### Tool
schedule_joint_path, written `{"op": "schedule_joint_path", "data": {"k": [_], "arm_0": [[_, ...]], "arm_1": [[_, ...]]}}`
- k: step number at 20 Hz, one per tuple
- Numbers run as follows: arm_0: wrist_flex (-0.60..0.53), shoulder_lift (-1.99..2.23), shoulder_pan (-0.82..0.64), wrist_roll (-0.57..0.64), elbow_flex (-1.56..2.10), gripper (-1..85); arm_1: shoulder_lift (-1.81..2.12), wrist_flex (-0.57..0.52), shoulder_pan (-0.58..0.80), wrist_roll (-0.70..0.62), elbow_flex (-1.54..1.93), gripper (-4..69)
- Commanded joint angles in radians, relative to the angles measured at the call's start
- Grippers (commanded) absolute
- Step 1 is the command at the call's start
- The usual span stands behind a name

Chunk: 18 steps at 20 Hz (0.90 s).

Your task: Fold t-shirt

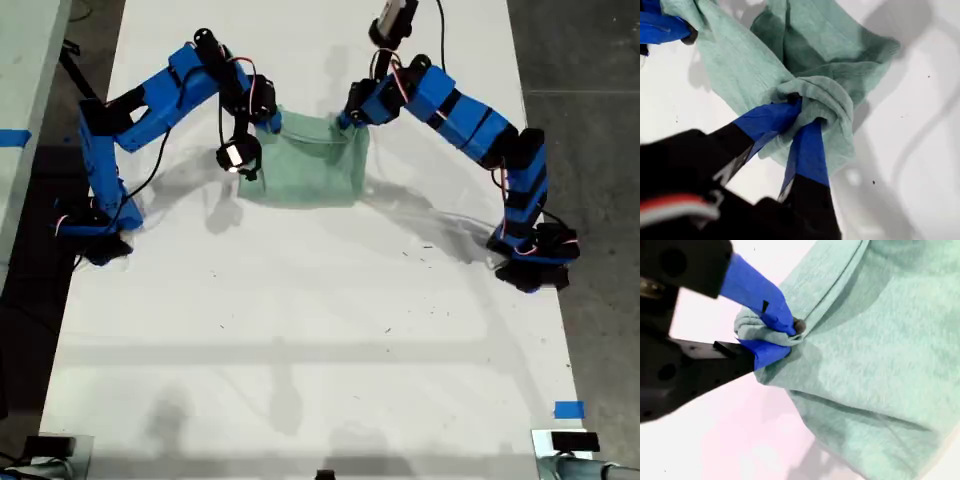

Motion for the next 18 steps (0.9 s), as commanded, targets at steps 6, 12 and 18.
{"op": "schedule_joint_path", "data": {"k": [6, 12, 18], "arm_0": [[-0.133, -0.069, -0.069, 0.031, -0.054, 31.4], [-0.086, 0.114, -0.141, 0.049, -0.014, 30.6], [-0.052, 0.373, -0.089, 0.034, 0.413, 7.1]], "arm_1": [[-0.077, -0.051, 0.089, -0.003, -0.052, 30.0], [0.081, 0.092, 0.173, -0.104, -0.026, 30.1], [0.499, 0.202, 0.181, -0.137, 0.440, 18.3]]}}
